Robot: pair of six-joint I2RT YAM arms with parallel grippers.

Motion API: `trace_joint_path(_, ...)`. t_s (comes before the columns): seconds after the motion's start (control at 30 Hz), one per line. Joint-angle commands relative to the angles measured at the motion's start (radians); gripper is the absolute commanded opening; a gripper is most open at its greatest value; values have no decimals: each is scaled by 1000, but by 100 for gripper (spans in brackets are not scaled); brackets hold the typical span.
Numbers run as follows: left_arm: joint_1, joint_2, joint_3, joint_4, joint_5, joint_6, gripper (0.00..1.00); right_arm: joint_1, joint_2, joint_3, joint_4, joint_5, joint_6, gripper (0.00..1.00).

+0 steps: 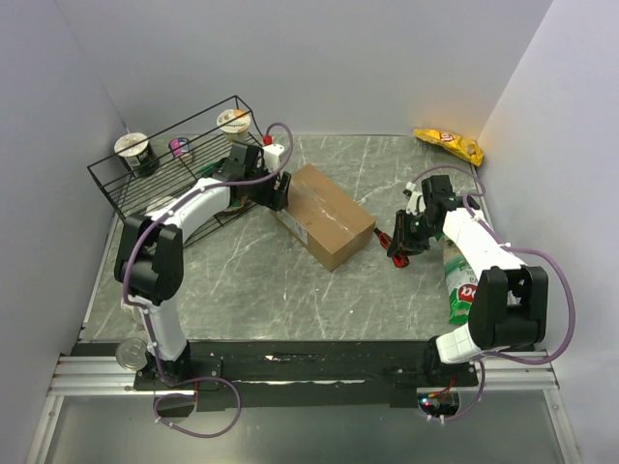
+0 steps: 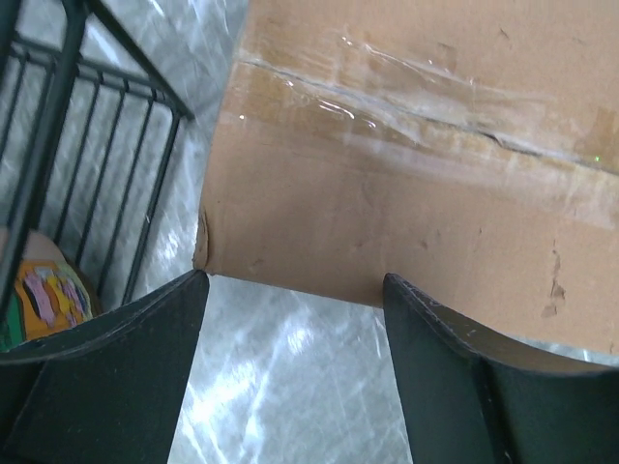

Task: Unpack the express box
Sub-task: Adjust the express box at the center of the board.

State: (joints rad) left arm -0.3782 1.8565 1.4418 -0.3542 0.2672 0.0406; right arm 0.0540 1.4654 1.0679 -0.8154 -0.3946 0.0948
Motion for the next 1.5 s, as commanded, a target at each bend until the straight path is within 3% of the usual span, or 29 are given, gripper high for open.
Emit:
trace_joint_path(0.0,-17,79,48,12,-52,28,78,9,-23,33,10,-13,17,0)
trace_joint_path(0.2,-28,72,75,0,-190,47,80,14,-48,9,25,-10,26,0)
trace_joint_path(0.3,-27,55,68,0,-195,65,80,15,-56,7,27,-4,28,0)
trace_joint_path(0.37,-21,46,66,6,-131,59,80,17,-60,7,27,-3,25,0)
trace_joint_path(0.4,-5,34,65,14,-21,53,80,15,-60,4,28,-4,25,0)
trace_joint_path(0.73,9,121,160,58,-2,-22,82,15,-76,7,27,-10,11,0)
trace_joint_path(0.87,32,153,172,80,258,-34,81,15,-85,-9,28,-9,14,0)
trace_joint_path(0.93,33,175,167,70,273,-34,81,15,-73,-10,35,-15,19,0)
trace_joint_path(1.17,27,106,46,47,325,-99,79,21,30,125,55,-21,52,0)
trace_joint_path(1.47,16,-176,-207,-64,305,-61,80,86,226,381,68,-18,69,0)
